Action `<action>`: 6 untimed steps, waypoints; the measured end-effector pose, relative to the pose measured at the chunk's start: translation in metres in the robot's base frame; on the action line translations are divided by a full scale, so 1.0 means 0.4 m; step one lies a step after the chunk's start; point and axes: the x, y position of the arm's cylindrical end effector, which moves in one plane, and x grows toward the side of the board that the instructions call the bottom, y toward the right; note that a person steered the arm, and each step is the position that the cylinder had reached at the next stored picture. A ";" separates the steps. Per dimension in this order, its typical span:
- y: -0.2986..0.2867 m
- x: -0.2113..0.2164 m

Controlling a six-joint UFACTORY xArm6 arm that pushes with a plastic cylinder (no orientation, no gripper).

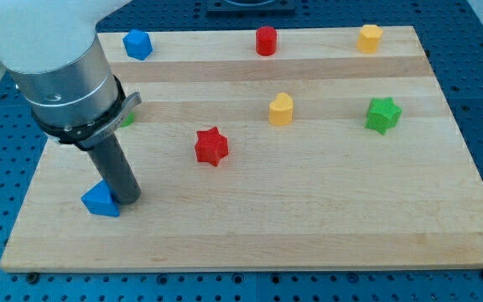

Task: Move the yellow heart towards down

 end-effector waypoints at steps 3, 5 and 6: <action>0.007 -0.088; 0.083 -0.226; 0.124 -0.297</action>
